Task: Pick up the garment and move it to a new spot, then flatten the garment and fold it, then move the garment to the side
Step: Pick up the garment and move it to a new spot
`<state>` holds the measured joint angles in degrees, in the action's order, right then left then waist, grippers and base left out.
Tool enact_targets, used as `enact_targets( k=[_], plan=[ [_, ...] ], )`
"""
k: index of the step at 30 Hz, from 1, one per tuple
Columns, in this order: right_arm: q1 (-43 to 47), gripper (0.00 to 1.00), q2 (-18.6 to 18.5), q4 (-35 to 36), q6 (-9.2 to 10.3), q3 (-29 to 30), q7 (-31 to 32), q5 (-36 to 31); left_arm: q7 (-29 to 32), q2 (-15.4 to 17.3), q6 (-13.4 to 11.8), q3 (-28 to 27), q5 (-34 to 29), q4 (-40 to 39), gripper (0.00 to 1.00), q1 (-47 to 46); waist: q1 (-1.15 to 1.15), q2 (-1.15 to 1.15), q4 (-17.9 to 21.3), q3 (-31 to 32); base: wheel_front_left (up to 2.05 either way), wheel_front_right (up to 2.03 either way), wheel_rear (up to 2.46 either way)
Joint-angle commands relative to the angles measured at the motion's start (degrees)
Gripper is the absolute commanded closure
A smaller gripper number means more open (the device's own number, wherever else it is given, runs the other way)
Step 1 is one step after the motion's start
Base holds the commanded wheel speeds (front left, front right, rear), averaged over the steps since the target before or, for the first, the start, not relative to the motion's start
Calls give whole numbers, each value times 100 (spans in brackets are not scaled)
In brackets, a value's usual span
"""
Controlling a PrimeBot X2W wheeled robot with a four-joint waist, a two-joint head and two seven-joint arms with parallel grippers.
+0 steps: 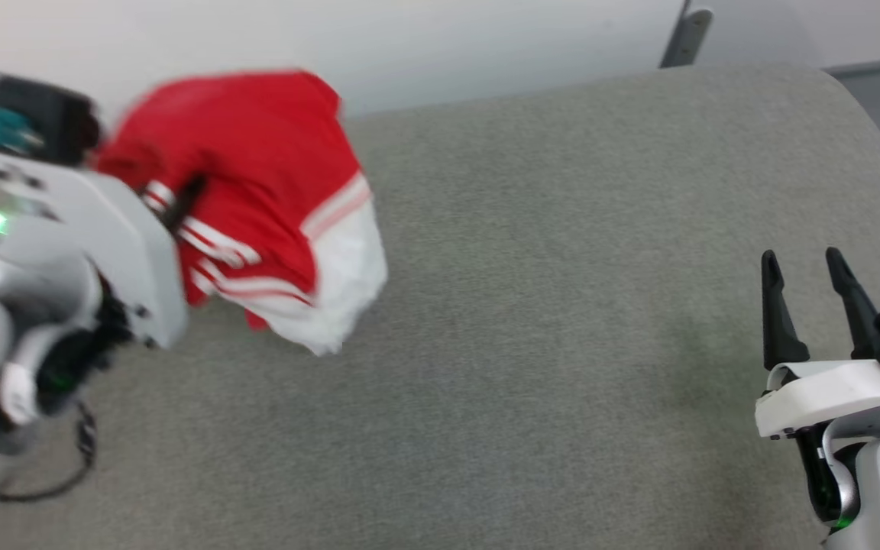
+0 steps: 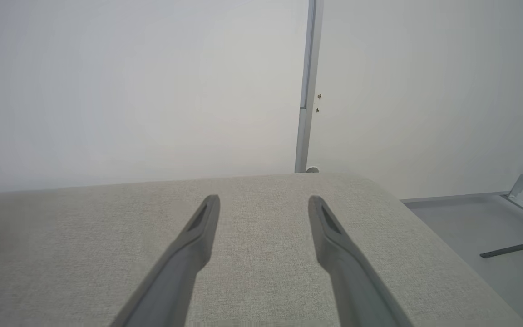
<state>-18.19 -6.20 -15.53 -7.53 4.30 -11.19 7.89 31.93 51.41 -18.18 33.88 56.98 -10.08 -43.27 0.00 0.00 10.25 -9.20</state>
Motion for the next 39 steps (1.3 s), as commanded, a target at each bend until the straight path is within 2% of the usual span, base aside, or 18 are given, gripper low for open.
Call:
enact_targets(
  k=[1, 8, 13, 23, 31, 32, 33, 34, 35, 39],
  plan=[
    [45, 0, 34, -24, 8, -15, -36, -51, -20, -48, -43, 23, 16, 1, 100, 102, 0, 0, 143, -94, 0, 0, 0],
    [45, 0, 143, -135, 8, -55, -148, -1, -131, -483, -104, 353, 141, 145, 100, 582, 0, 0, 337, -179, 0, 0, 0],
    [58, 0, 185, -227, 8, -119, -205, 18, -154, -692, 27, 635, 140, 513, 100, 853, 0, 0, 389, -224, 0, 0, 0],
    [-46, 0, 227, -403, 8, -398, -269, 27, -71, -1064, 413, 1132, 41, 1782, 100, 956, 0, 0, 414, -212, 0, 0, 0],
    [-124, 0, 233, -501, 8, -552, -292, 57, -90, -1410, 992, 1437, 16, 2696, 100, 817, 0, 0, 372, -173, 0, 0, 0],
    [-120, 0, 224, -514, 8, -562, -295, 61, -121, -1444, 1074, 1446, 20, 2753, 87, 775, 0, 0, 360, -158, 0, 0, 0],
    [-107, 0, 216, -525, 8, -570, -295, 66, -167, -1463, 1157, 1447, 5, 2799, 65, 733, 0, 0, 346, -141, 0, 0, 0],
    [-93, 0, 209, -537, 8, -583, -297, 68, -215, -1481, 1234, 1439, 9, 2830, 53, 700, 0, 0, 332, -121, 0, 0, 0],
    [-87, 0, 201, -548, 8, -595, -296, 73, -260, -1478, 1314, 1433, -2, 2846, 0, 662, 0, 0, 320, -96, 0, 0, 0],
    [-73, 0, 154, -573, 8, -625, -286, 93, -341, -1400, 1520, 1392, -16, 2845, 0, 540, 0, 0, 227, -10, 0, 0, 0]
  ],
)
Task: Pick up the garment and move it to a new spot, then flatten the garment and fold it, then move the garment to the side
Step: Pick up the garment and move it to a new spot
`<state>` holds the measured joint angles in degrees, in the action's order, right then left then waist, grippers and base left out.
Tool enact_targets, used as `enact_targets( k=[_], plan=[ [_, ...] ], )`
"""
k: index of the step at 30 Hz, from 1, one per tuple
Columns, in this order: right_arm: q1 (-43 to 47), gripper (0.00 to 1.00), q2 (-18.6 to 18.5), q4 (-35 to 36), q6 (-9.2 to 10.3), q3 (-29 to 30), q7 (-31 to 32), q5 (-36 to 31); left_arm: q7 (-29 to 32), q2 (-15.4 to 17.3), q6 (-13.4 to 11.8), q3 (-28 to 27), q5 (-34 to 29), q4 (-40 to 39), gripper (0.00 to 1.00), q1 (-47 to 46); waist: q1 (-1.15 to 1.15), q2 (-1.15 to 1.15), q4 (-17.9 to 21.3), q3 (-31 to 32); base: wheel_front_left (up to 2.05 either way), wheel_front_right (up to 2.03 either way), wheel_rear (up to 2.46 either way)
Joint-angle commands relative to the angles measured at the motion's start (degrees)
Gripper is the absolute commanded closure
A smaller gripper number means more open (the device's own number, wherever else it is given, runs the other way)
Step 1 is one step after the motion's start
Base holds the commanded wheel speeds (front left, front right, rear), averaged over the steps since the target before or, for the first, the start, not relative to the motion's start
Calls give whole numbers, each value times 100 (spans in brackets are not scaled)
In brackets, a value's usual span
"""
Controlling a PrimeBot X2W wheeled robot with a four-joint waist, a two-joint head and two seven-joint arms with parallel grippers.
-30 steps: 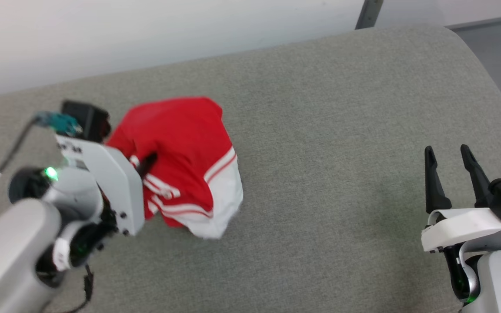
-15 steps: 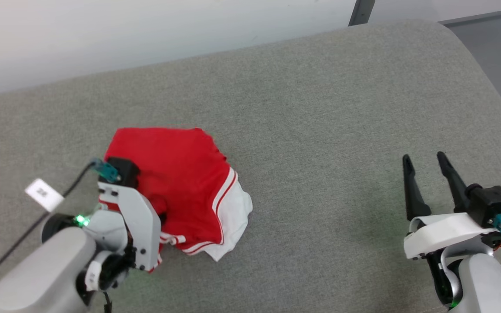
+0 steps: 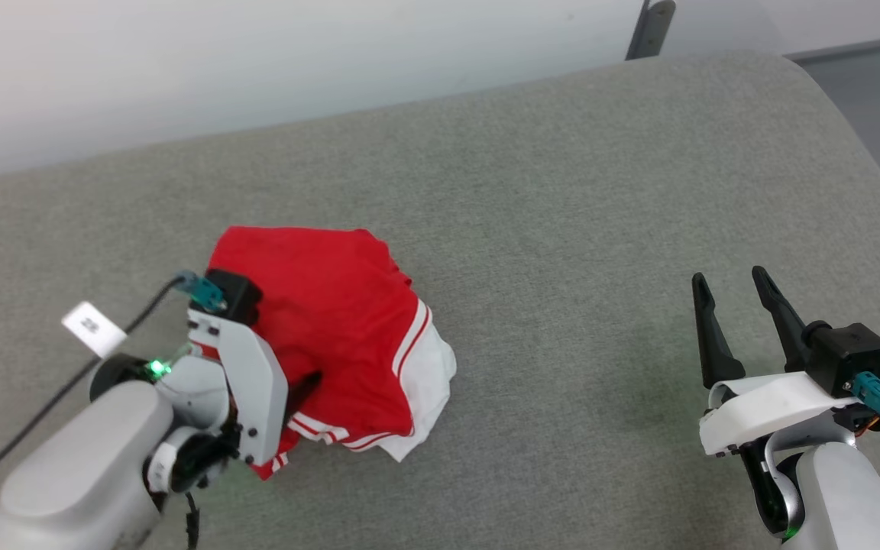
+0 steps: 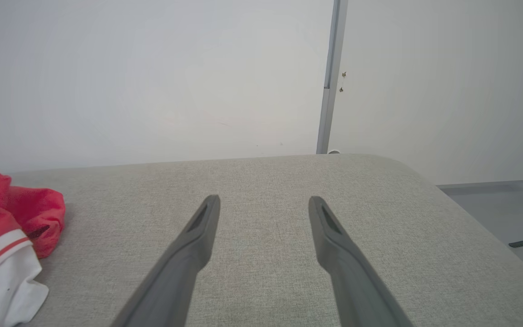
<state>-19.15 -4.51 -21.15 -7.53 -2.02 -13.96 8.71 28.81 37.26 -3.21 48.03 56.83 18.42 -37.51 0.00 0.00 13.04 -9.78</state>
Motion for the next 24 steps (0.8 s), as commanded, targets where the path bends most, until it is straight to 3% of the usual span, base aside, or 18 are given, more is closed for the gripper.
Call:
enact_targets(
  k=[1, 7, 12, 24],
  plan=[
    [35, 0, -21, -16, 8, -8, 3, 13, -43, 36, 48, -44, 20, -28, 0, -50, 0, 0, -75, 75, 0, 0, 0],
    [106, 0, -102, -18, 8, -54, 54, 38, -253, 233, 120, -197, 12, -324, 0, -78, 0, 0, -276, 268, 0, 0, 0],
    [176, 0, -161, 3, 8, -94, 97, 80, -601, 424, -39, -423, 52, -739, 0, 93, 0, 0, -486, 464, 0, 0, 0],
    [414, 0, -247, -4, 8, -108, 184, 134, -2066, 961, -275, -1156, 240, -1229, 0, 1038, 0, 0, -1025, 942, 0, 0, 0]
  ],
)
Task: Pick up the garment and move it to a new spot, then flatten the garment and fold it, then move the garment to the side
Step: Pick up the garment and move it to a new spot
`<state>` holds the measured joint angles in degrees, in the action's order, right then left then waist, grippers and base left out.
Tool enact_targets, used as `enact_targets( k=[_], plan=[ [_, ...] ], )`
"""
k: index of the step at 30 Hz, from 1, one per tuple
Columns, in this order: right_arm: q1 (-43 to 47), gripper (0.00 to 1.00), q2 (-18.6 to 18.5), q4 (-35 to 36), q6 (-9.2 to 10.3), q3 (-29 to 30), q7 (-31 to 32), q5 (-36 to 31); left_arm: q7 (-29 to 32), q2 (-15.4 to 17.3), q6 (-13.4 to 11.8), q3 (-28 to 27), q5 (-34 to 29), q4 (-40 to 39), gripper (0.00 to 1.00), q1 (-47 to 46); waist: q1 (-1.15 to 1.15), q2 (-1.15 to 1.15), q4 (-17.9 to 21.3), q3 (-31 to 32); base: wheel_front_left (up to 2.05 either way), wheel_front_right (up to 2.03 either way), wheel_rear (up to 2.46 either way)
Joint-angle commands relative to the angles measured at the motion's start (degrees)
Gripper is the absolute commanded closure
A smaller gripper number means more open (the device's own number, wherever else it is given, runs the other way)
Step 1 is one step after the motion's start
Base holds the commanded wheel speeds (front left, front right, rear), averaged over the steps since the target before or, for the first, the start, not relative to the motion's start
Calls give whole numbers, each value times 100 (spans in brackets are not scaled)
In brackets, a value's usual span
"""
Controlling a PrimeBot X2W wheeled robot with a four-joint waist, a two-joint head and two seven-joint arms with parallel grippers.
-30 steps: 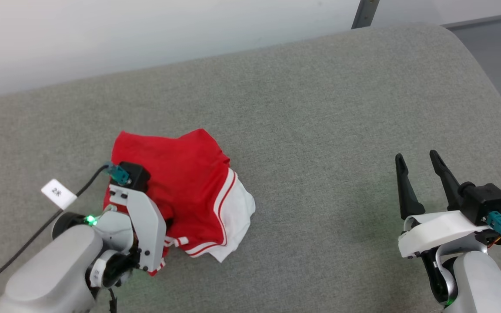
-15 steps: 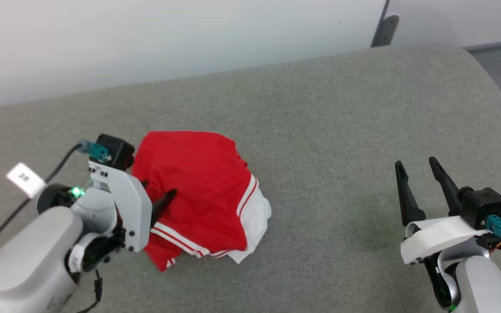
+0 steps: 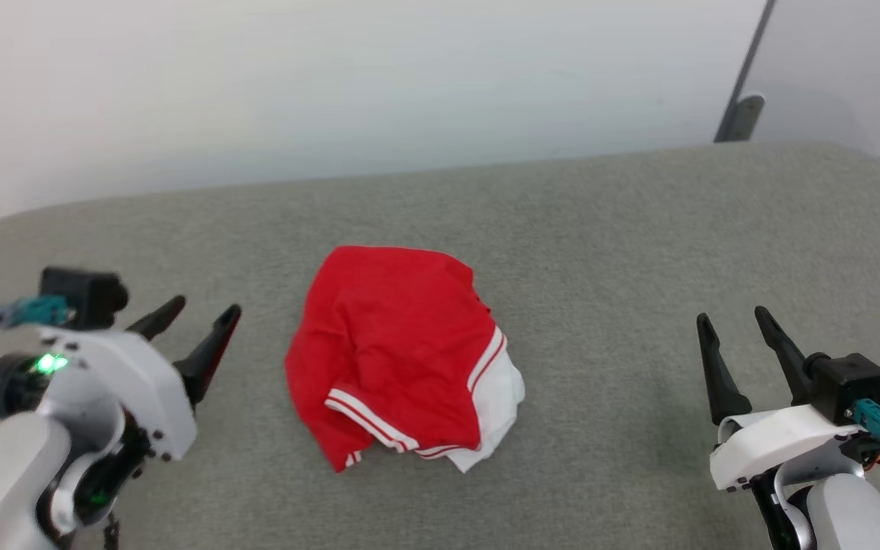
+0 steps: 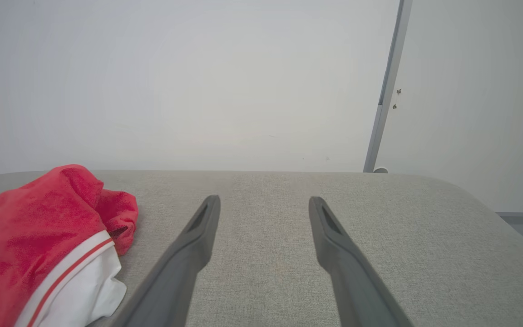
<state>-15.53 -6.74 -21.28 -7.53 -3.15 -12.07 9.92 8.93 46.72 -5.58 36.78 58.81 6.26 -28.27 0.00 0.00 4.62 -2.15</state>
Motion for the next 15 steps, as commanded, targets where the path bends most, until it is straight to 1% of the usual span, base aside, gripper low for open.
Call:
enact_targets(
  k=[1, 2, 3, 6, 15],
  plan=[
    [93, 0, -28, 16, 8, 19, 8, 17, -204, 60, -47, -86, 44, -35, 0, 217, 0, 0, -220, 205, 0, 0, 0],
    [130, 0, -32, 15, 8, 31, 13, 22, -333, 96, -59, -132, 53, -68, 0, 316, 0, 0, -254, 229, 0, 0, 0],
    [130, 0, -32, 15, 8, 31, 13, 22, -333, 96, -59, -132, 53, -68, 0, 316, 0, 0, -254, 229, 0, 0, 0],
    [159, 0, -41, 43, 8, 62, 16, 27, -767, 218, -117, -331, 90, -93, 0, 619, 0, 0, -340, 290, 0, 0, 0],
    [357, 0, -44, 20, 8, 204, 7, 53, -1984, 411, -352, -864, 228, -243, 0, 1622, 0, 0, -472, 439, 0, 0, 0]
  ],
)
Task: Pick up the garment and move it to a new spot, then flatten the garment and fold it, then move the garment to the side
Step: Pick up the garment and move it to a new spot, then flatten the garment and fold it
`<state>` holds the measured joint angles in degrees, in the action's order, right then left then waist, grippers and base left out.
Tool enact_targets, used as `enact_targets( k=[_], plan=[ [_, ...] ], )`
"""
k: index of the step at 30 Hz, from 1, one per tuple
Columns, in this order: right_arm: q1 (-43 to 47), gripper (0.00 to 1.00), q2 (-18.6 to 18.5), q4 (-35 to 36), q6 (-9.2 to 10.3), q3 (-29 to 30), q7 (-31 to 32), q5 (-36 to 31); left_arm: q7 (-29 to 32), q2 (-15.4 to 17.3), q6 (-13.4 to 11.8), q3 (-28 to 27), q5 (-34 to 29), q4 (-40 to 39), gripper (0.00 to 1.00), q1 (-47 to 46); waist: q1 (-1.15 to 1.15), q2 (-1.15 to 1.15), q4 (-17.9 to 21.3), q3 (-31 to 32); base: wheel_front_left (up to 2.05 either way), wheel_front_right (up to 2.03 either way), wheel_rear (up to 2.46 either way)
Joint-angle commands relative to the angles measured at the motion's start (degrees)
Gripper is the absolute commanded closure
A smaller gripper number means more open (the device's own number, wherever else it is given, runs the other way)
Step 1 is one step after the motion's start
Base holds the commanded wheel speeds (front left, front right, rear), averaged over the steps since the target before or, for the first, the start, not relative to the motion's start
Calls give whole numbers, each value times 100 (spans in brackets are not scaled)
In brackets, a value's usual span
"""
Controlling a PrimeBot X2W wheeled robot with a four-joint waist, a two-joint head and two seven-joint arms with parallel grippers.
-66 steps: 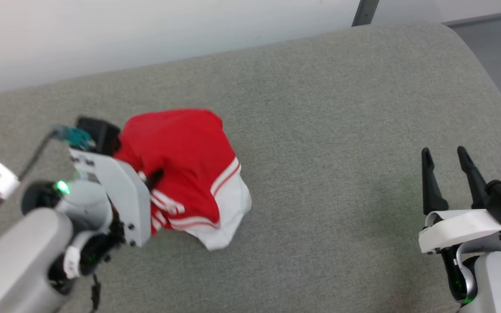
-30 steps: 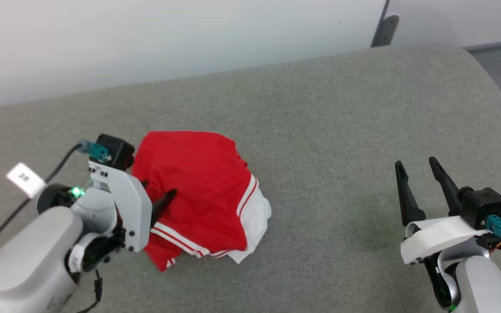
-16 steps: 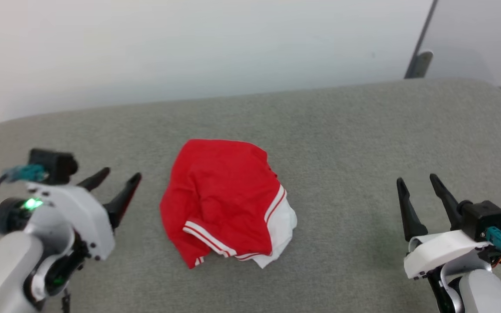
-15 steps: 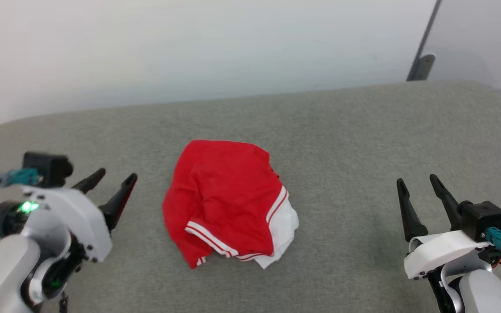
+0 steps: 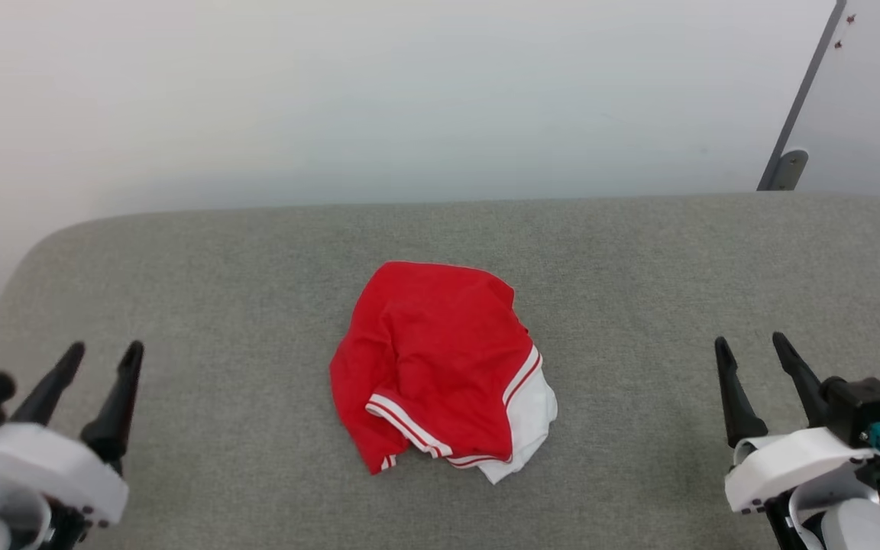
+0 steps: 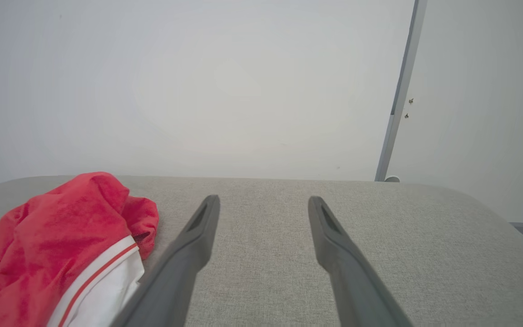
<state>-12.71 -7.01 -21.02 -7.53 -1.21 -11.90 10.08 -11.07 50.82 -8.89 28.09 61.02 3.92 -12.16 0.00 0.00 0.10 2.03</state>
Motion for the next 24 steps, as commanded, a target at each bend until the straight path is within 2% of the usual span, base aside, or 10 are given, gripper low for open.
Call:
enact_targets(
  k=[1, 5, 11, 18, 24],
  plan=[
    [95, 0, -10, -6, 8, 25, -12, 39, -75, -9, -27, -60, 62, -31, 0, 118, 0, 0, -28, 34, 0, 0, 0],
    [174, 0, 7, -6, 8, 97, -17, 41, -308, 10, -37, -334, 117, -5, 0, 551, 0, 0, -52, 75, 0, 0, 0],
    [293, 0, 46, 33, 8, 206, -9, 24, -412, -227, -19, -1009, -44, -30, 0, 1160, 0, 0, -72, 101, 0, 0, 0],
    [347, 0, 105, 77, 8, 269, 18, -21, -403, -663, 210, -1863, -483, -109, 0, 1757, 0, 0, -112, 82, 0, 0, 0],
    [366, 0, 131, 105, 8, 238, 61, -39, -403, -804, 350, -2073, -709, -157, 0, 1942, 0, 0, -136, 59, 0, 0, 0]
  ],
)
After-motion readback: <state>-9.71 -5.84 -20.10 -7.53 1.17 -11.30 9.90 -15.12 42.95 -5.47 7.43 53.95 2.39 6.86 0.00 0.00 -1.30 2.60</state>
